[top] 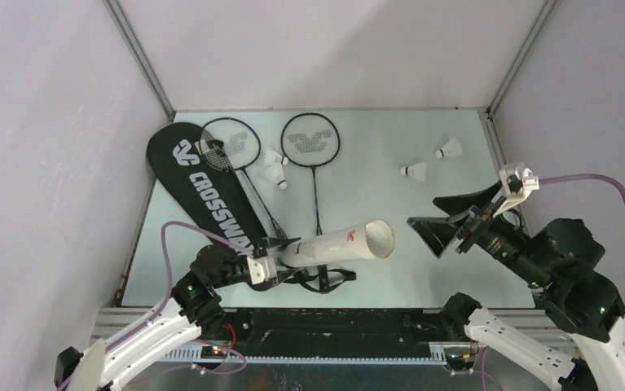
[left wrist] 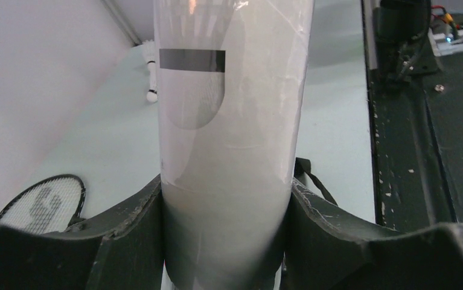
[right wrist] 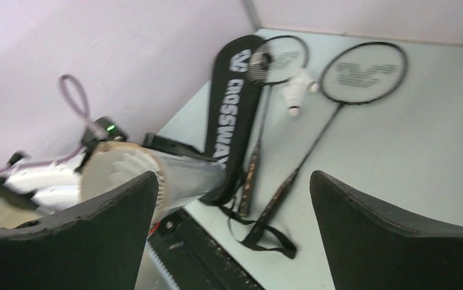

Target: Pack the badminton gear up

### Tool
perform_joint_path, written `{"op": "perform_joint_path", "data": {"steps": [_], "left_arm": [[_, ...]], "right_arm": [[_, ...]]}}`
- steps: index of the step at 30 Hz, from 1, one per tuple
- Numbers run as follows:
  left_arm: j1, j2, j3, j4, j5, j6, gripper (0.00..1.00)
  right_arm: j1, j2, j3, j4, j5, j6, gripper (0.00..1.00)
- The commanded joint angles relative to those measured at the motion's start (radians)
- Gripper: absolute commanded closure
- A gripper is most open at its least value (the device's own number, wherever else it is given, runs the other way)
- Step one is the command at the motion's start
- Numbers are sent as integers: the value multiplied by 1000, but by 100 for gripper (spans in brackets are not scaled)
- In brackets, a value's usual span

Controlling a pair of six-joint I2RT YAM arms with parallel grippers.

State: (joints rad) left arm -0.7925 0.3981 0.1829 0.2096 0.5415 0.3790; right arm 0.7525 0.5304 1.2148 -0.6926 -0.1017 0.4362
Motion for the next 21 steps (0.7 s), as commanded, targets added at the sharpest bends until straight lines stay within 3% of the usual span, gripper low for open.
{"op": "perform_joint_path", "data": {"steps": [1, 4, 5, 6, 7, 11, 13, 18, 21], "left_arm": [[-3, -29, -12, 182, -124, -105, 78], [-4, -37, -29, 258, -230, -170, 77], [-4, -41, -33, 270, -258, -184, 77], [-4, -46, -41, 300, -280, -194, 77], [-4, -50, -45, 315, -309, -210, 77], [-2, -55, -69, 387, -355, -236, 77], [-2, -52, -71, 387, -355, -236, 77], [-4, -19, -62, 371, -362, -230, 77], [-4, -3, -57, 360, -375, -223, 77]], "right_arm": [[-1, 71, 17, 12, 295, -19, 1], [-48, 153, 16, -9, 486, -38, 1], [-112, 205, 16, -10, 480, -42, 1], [-163, 231, 11, -5, 421, -44, 1], [-289, 287, 7, 1, 356, -43, 1], [-678, 481, -65, 121, -107, 1, 1], [-794, 606, -93, 212, -183, 9, 0], [-899, 992, -49, 446, -262, 3, 2], [-918, 1159, 53, 474, -274, 6, 6]]}}
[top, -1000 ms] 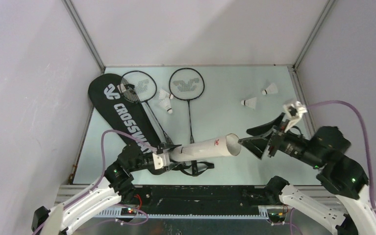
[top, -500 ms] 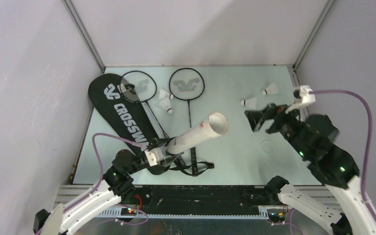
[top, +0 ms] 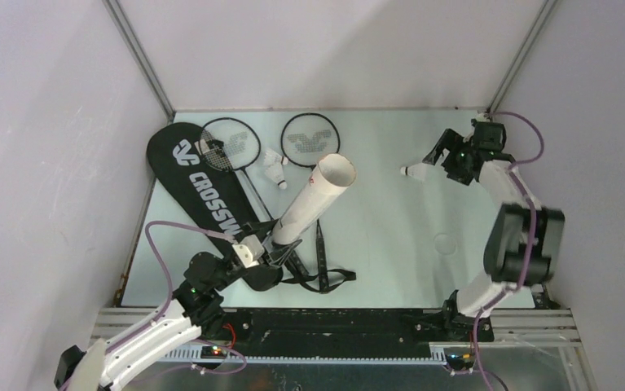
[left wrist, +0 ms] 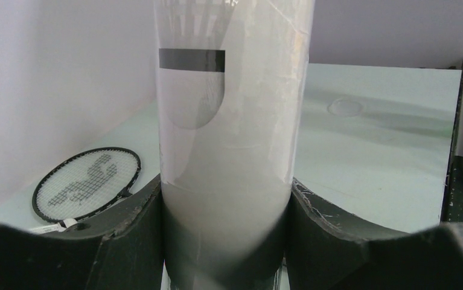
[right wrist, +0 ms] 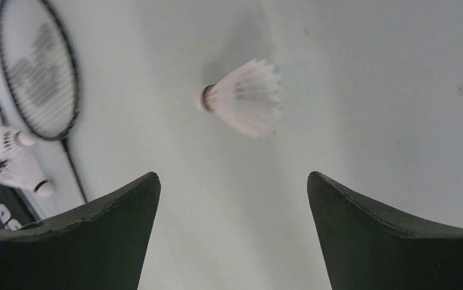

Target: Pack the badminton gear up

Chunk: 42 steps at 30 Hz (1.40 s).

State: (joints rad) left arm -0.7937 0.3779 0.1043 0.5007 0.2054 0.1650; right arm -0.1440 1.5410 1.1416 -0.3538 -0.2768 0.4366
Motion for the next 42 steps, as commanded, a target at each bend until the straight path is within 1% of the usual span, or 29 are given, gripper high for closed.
{"op": "perform_joint_path", "data": {"steps": [1, 5, 7, 9, 11, 12, 13, 14, 15, 16, 17, 18, 19, 20, 22, 23, 27, 29, 30, 31, 32, 33, 34, 35, 36, 37, 38, 39, 42], "left_arm": [[-2, 22, 22, 65, -43, -4, 77], [-2, 28, 26, 51, -52, 6, 77], [-2, 29, 26, 51, -53, 8, 77], [-2, 29, 26, 48, -54, 10, 77], [-2, 31, 26, 44, -56, 12, 77], [-2, 33, 25, 44, -56, 13, 77], [-2, 34, 25, 45, -57, 12, 77], [-2, 38, 25, 47, -57, 12, 77], [-2, 39, 25, 47, -57, 12, 77], [-2, 42, 24, 46, -57, 12, 77], [-2, 44, 24, 47, -59, 12, 77], [-2, 47, 24, 48, -60, 12, 77], [-2, 48, 24, 47, -64, 10, 77], [-2, 50, 25, 47, -70, 7, 77], [-2, 47, 27, 41, -72, 4, 77], [-2, 46, 28, 34, -72, 3, 77], [-1, 29, 26, 19, -67, 2, 77], [-2, 29, 28, 0, -46, 10, 77], [-2, 30, 30, -7, -25, 16, 77], [-2, 36, 40, -27, -16, 18, 77], [-2, 39, 46, -55, 0, 25, 77], [-2, 47, 59, -72, 11, 30, 77], [-2, 53, 66, -109, 38, 48, 76], [-2, 66, 78, -130, 71, 72, 76], [-2, 73, 85, -171, 84, 82, 76], [-2, 87, 100, -190, 104, 91, 76], [-2, 94, 106, -224, 113, 107, 76], [-2, 105, 118, -240, 135, 124, 76], [-2, 115, 130, -274, 170, 143, 76]], "right_arm": [[-20, 220, 147, 134, -97, 4, 6], [-14, 381, 247, 111, -109, 8, 12], [-13, 425, 259, 120, -99, 14, 14], [-11, 456, 262, 138, -106, 22, 18], [-8, 475, 262, 146, -122, 25, 24], [-6, 481, 262, 148, -123, 29, 30], [-3, 483, 262, 147, -130, 31, 34], [1, 485, 262, 147, -136, 34, 43], [3, 483, 262, 147, -146, 34, 47], [10, 477, 262, 143, -150, 33, 55], [13, 474, 262, 134, -151, 33, 58], [20, 464, 262, 129, -147, 32, 69], [22, 460, 262, 119, -138, 33, 76], [25, 448, 262, 110, -136, 33, 90], [27, 417, 261, 88, -133, 34, 100], [28, 402, 256, 79, -131, 31, 100], [42, 258, 221, 41, -112, -5, 100], [61, 114, 197, 9, -101, -43, 100], [78, 74, 188, -1, -95, -59, 100], [105, -18, 168, -21, -90, -96, 100], [121, -70, 156, -30, -74, -117, 100], [173, -175, 130, -46, -61, -175, 100], [203, -229, 116, -50, -25, -227, 100], [260, -342, 77, -47, 0, -248, 100], [293, -399, 56, -22, 41, -277, 100], [350, -513, 10, -7, 54, -287, 100], [373, -567, -28, 18, 56, -295, 100], [414, -667, -41, 23, 47, -293, 100], [473, -842, -59, -5, -34, -252, 100]]}}
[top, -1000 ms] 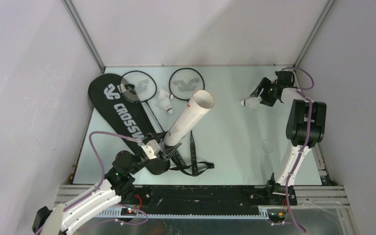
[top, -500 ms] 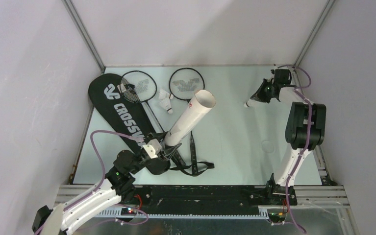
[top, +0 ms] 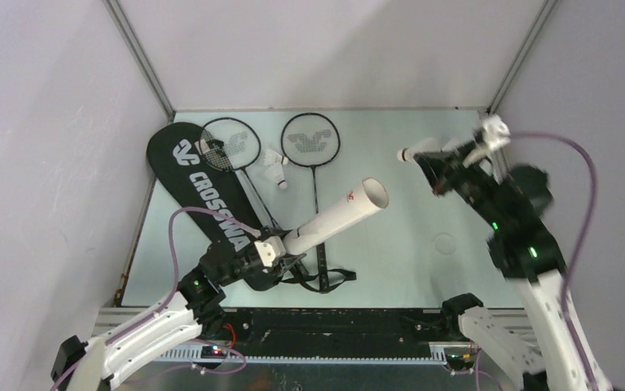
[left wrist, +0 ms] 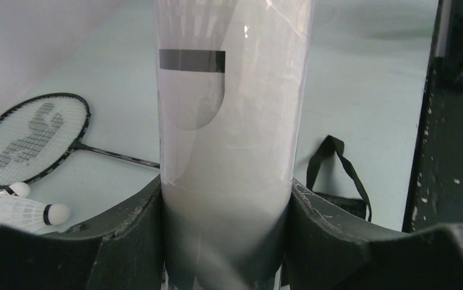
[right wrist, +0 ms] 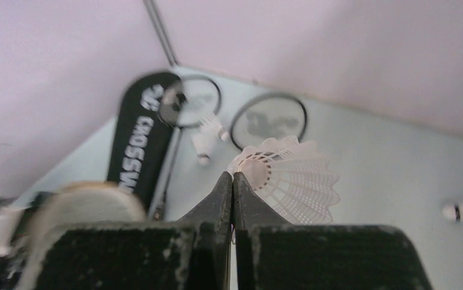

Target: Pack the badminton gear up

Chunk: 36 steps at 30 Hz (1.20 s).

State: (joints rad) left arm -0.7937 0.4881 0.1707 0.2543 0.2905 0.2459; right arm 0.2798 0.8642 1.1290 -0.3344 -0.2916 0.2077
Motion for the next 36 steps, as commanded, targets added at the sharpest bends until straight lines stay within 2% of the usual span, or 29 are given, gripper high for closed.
{"op": "perform_joint_path", "data": {"steps": [1, 6, 13, 21, 32, 36], "left_arm": [[-2, 3, 62, -28, 91, 64, 76], [-1, -29, 52, -58, 118, 89, 75], [-2, -70, 37, -75, 143, 93, 75], [-2, -90, 18, -63, 152, 106, 76], [-2, -112, 1, -67, 171, 122, 76], [-2, -94, 4, -62, 195, 128, 76]], "right_arm": [[70, -192, -46, -37, -42, -16, 100], [110, -300, -46, -135, -182, 44, 100], [131, -265, -46, -155, -370, 93, 100], [192, -242, -46, -209, -427, 93, 100], [210, -311, -46, -195, -351, 138, 100], [210, -281, -46, -179, -384, 168, 100]]}}
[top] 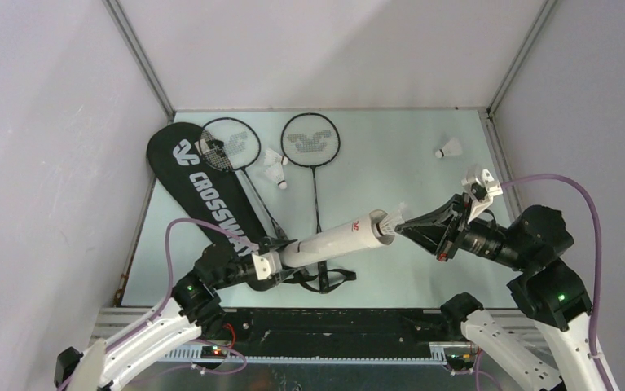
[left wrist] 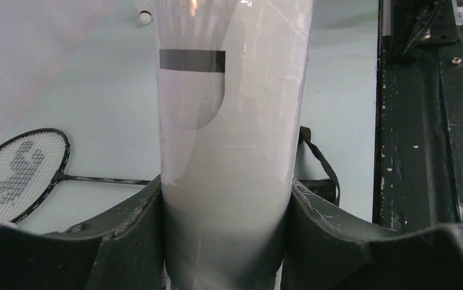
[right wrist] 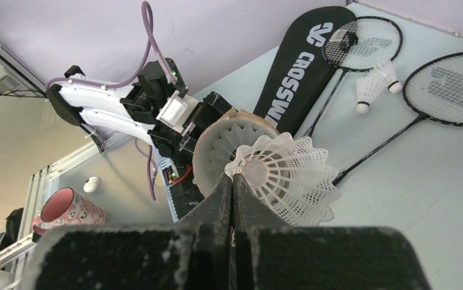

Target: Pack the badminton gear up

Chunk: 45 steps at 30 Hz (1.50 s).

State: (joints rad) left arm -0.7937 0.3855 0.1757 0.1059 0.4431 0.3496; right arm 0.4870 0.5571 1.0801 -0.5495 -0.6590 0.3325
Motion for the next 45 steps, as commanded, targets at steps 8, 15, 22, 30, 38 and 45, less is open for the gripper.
{"op": "perform_joint_path", "data": {"steps": [8, 15, 22, 30, 38, 45], "left_arm": [[-2, 7, -1, 88, 69, 27, 76], [-2, -6, -8, 91, 79, 32, 76], [-2, -5, -7, 95, 96, 31, 76], [-2, -12, -8, 90, 93, 30, 76], [-2, -27, -14, 91, 89, 29, 76], [-1, -37, -17, 92, 91, 29, 76]], "right_arm": [[47, 155, 3, 69, -129, 93, 100], [138, 200, 3, 33, -57, 97, 100], [214, 258, 8, 8, 21, 75, 100], [305, 316, 123, -154, 276, -15, 82], [306, 201, 179, -155, 373, -2, 57], [306, 99, 211, -124, 459, -15, 12]]}}
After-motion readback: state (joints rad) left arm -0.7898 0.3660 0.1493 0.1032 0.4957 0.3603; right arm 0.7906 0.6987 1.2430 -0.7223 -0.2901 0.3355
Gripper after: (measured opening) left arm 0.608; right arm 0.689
